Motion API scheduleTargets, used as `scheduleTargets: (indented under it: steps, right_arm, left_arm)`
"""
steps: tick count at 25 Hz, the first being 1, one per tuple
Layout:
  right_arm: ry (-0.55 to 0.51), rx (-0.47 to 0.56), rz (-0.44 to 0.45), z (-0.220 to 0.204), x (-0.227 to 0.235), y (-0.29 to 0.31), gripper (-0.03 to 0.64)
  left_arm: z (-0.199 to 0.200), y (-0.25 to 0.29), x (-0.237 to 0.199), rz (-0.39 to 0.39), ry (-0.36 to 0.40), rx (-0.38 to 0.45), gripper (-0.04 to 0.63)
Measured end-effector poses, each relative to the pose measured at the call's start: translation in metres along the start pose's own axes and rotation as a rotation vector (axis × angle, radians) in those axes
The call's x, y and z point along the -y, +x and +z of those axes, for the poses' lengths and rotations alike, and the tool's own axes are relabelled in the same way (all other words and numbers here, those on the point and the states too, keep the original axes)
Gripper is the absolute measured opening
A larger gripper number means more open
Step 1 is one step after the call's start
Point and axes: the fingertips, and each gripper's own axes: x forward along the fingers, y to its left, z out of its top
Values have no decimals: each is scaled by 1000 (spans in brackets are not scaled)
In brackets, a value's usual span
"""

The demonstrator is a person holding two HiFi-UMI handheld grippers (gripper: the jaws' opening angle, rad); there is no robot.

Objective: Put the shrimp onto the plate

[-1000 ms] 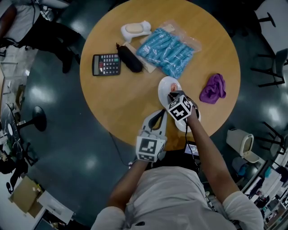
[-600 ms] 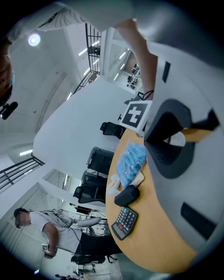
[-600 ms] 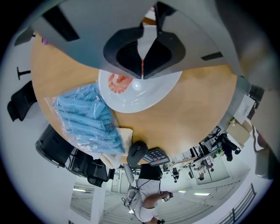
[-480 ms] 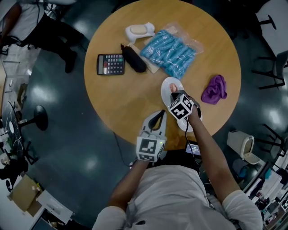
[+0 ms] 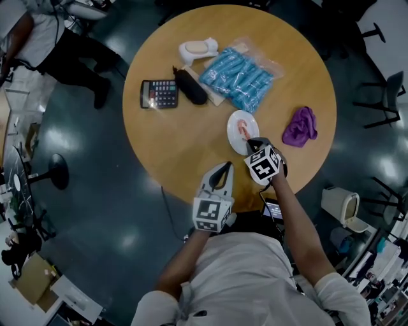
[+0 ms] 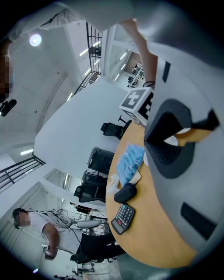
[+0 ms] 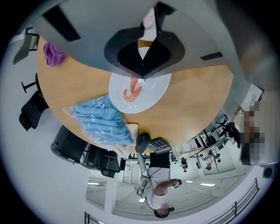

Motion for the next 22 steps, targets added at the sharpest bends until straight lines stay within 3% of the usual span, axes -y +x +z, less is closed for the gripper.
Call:
scheduleTargets:
  steps: [4,10,14,22]
  right_arm:
    - [43,6,-10,9,10,10,21]
    - [24,-58,-6,20,22,36,29]
    - [37,-109,15,16,25,48,93]
    - [25,-107,12,15,22,46,63]
  left_arm:
    - [0,-3,3,-5,12,-2,8]
    - [-2,-6,1,-7,15,-9,8]
    - [-3,-10,-5,-3,19,-14,8]
    - [1,-13,-12,17,9,3,8]
